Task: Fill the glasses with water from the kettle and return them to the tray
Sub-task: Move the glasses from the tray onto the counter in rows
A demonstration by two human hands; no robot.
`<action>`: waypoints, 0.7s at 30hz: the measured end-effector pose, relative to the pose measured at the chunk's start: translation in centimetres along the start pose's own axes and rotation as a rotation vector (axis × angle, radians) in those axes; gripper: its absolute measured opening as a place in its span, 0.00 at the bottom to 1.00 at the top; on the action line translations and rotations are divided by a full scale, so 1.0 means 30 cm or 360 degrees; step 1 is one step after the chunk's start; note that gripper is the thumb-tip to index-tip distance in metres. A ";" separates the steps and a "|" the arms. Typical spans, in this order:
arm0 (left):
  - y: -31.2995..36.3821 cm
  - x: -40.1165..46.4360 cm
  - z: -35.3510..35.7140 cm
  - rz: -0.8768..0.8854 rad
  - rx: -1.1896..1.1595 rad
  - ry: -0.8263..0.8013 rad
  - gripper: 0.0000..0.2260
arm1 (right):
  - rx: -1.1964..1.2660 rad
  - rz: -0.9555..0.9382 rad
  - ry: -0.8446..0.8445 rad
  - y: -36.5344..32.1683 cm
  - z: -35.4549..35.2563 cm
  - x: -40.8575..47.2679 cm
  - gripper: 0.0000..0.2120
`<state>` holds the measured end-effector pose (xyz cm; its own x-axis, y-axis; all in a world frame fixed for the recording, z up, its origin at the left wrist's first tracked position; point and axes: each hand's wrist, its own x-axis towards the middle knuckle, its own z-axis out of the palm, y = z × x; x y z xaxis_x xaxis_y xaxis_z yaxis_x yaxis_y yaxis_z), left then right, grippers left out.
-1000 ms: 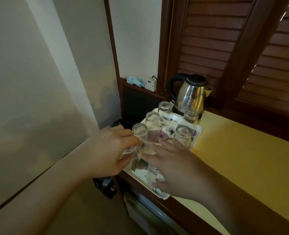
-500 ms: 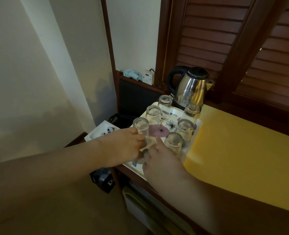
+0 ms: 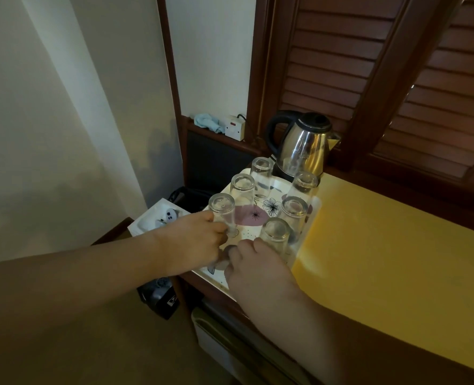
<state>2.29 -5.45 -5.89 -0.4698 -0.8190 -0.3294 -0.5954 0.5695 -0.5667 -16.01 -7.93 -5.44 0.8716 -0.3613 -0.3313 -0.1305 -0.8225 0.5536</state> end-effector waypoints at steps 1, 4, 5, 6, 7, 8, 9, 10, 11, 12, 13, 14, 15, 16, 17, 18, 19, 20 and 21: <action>-0.004 -0.013 -0.003 -0.0066 -0.0060 0.0058 0.09 | 0.0147 0.0053 0.0063 0.007 0.005 -0.018 0.20; -0.017 -0.077 -0.022 -0.0276 -0.0252 0.0240 0.23 | 0.0522 0.0214 0.0339 0.046 0.018 -0.095 0.22; -0.021 -0.103 -0.038 -0.0329 -0.0304 0.0284 0.28 | 0.0645 0.0266 0.0436 0.058 0.034 -0.124 0.25; -0.024 -0.127 -0.054 -0.0382 -0.0342 0.0350 0.31 | 0.0775 0.0318 0.0508 0.068 0.051 -0.153 0.29; -0.023 -0.147 -0.069 -0.0456 -0.0370 0.0419 0.33 | 0.0900 0.0395 0.0561 0.077 0.071 -0.182 0.32; -0.022 -0.161 -0.077 -0.0550 -0.0421 0.0476 0.34 | 0.1029 0.0490 0.0623 0.090 0.091 -0.212 0.36; -0.019 -0.172 -0.086 -0.0641 -0.0496 0.0525 0.34 | 0.1141 0.0576 0.0692 0.106 0.108 -0.243 0.38; -0.012 -0.176 -0.093 -0.0703 -0.0592 0.0579 0.33 | 0.1233 0.0641 0.0748 0.118 0.129 -0.271 0.39; -0.004 -0.181 -0.102 -0.0749 -0.0700 0.0644 0.32 | 0.1312 0.0697 0.0807 0.133 0.147 -0.297 0.39; 0.006 -0.182 -0.116 -0.0788 -0.0826 0.0707 0.31 | 0.1440 0.0752 0.0853 0.149 0.160 -0.322 0.38; 0.017 -0.183 -0.135 -0.0844 -0.0970 0.0766 0.31 | 0.1612 0.0825 0.0890 0.164 0.172 -0.347 0.37; 0.029 -0.182 -0.153 -0.0917 -0.1136 0.0838 0.32 | 0.1791 0.0904 0.0929 0.179 0.177 -0.372 0.37; 0.043 -0.178 -0.175 -0.1000 -0.1336 0.0918 0.32 | 0.1984 0.0968 0.0955 0.194 0.184 -0.396 0.36; 0.057 -0.170 -0.198 -0.1079 -0.1567 0.0998 0.32 | 0.2200 0.1011 0.0977 0.208 0.192 -0.420 0.35; 0.072 -0.157 -0.220 -0.1146 -0.1804 0.1097 0.32 | 0.2452 0.1034 0.0998 0.218 0.204 -0.442 0.35; 0.086 -0.136 -0.236 -0.1194 -0.2028 0.1209 0.33 | 0.2749 0.1050 0.1034 0.227 0.213 -0.461 0.34; 0.100 -0.110 -0.251 -0.1213 -0.2230 0.1297 0.33 | 0.3055 0.1066 0.1080 0.235 0.223 -0.481 0.35; 0.113 -0.079 -0.270 -0.1208 -0.2399 0.1362 0.32 | 0.3289 0.1080 0.1122 0.241 0.242 -0.501 0.39; 0.127 -0.042 -0.287 -0.1198 -0.2525 0.1423 0.31 | 0.3438 0.1098 0.1181 0.245 0.265 -0.523 0.43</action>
<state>-5.00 -1.64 -1.13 0.2778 -0.9088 0.3115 -0.5055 0.1375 0.8518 -34.41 -11.80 -2.26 0.3978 -0.9169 -0.0316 -0.0425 0.0160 -0.9990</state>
